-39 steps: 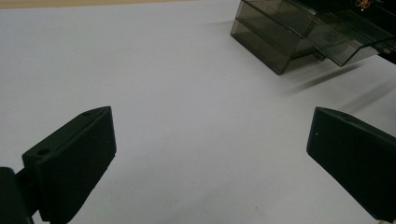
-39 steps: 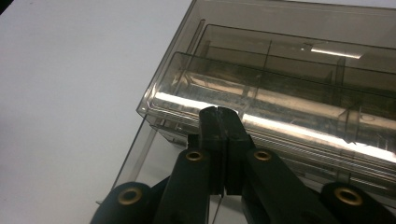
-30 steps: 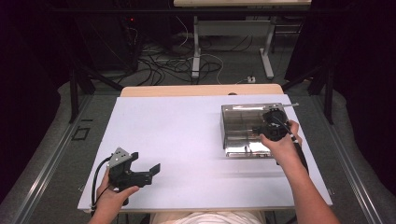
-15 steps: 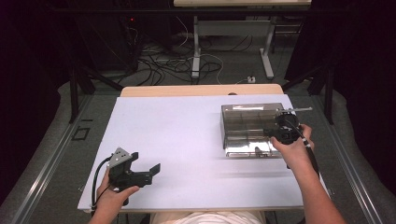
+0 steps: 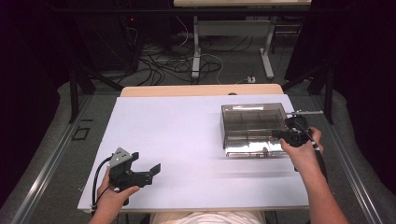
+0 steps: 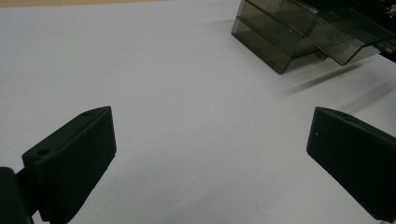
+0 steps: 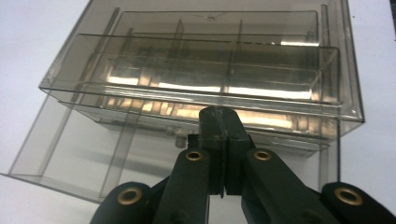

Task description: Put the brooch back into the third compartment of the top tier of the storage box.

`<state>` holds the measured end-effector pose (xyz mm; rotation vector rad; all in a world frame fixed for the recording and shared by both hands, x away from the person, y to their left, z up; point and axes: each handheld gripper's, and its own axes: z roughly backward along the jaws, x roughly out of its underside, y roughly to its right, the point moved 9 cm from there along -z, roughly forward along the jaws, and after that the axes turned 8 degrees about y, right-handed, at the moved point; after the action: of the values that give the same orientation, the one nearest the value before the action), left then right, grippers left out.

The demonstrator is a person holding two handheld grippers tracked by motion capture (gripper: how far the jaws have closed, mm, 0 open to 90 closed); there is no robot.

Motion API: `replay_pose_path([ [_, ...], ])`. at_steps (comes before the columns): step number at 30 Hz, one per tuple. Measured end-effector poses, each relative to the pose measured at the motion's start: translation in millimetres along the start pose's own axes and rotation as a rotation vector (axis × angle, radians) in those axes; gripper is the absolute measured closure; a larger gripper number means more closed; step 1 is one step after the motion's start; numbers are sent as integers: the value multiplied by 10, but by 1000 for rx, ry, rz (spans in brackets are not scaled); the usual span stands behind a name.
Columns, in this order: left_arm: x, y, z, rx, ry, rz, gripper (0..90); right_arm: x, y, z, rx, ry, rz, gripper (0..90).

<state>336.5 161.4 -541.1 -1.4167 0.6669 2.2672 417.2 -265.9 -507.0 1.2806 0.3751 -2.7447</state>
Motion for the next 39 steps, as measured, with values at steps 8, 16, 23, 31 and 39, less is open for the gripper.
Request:
replay_pose_path([
  [8,-1,1,-1,1,0,0,12,41,80,9,15,-7,-15,900],
  [16,-4,1,-2,3,1,0,12,111,195,-13,42,-17,-22,900],
  [23,-5,1,0,4,1,-1,12,134,278,-8,63,-22,-39,900],
  [31,-4,4,-2,5,0,-1,12,164,337,-21,82,-32,-37,900],
  [39,-4,4,-2,6,0,-1,12,173,316,-38,84,-38,-26,896],
])
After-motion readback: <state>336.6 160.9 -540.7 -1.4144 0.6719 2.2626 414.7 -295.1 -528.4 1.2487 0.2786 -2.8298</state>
